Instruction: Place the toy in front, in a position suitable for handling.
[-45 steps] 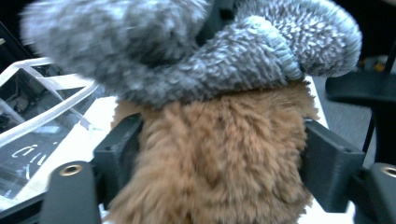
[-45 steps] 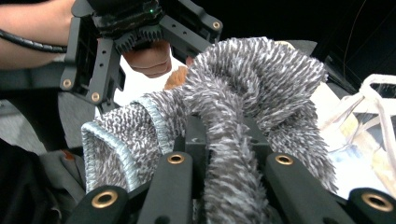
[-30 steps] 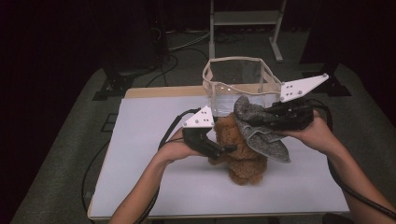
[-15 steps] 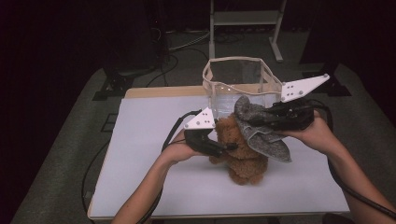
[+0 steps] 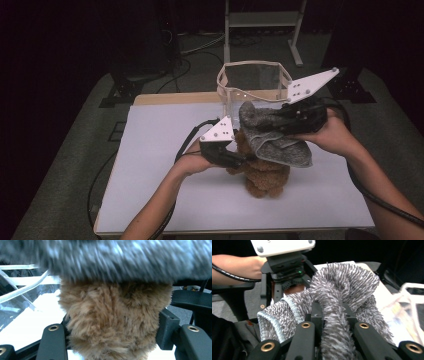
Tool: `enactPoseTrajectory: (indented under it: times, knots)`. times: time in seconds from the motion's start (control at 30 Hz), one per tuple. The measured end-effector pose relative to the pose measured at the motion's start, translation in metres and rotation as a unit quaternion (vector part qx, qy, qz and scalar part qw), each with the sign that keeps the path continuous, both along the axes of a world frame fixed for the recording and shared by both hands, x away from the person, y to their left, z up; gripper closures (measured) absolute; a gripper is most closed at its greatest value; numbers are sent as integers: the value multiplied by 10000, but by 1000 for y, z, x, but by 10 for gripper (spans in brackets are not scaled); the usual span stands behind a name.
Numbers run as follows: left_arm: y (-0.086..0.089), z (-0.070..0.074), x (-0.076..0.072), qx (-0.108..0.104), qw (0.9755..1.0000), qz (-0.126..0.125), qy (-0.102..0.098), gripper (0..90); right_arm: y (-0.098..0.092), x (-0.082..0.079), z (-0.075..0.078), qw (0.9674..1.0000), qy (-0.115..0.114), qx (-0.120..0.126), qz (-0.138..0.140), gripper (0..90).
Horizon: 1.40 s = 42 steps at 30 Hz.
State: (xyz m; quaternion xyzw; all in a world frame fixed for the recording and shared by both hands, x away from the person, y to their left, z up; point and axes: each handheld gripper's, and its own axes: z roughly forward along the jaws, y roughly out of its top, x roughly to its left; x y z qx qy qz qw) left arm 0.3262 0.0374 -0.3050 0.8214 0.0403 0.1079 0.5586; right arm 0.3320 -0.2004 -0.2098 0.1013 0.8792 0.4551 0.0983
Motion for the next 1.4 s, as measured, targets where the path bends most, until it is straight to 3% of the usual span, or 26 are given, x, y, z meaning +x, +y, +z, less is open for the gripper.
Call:
enactPoseTrajectory:
  times: [0.23,0.33,0.47,0.57,0.63,1.07,1.23,1.4]
  knots:
    - [-1,2,0,35,10000,13,-31,368,-32,0,1,9994,18,52,-349,773]
    - [-3,3,-1,53,10000,4,-27,367,-36,1,0,9992,36,88,-379,773]
    - [-10,5,-1,122,9999,-26,-56,361,-22,2,0,9996,9,87,-273,773]
    - [-8,4,-1,186,9998,-12,-105,356,5,6,-3,10000,-65,-31,-50,773]
    - [-2,3,-1,141,9999,-7,-64,356,5,6,-3,10000,-58,-16,-45,773]
    - [-2,7,-3,143,9998,7,-147,346,-54,-2,-7,9975,6,499,-499,772]
    - [1,8,-4,180,9997,35,-165,354,-59,-2,-12,9961,52,678,-562,772]
    - [10,10,-6,243,9995,81,-180,320,-50,0,-16,9961,65,730,-493,772]
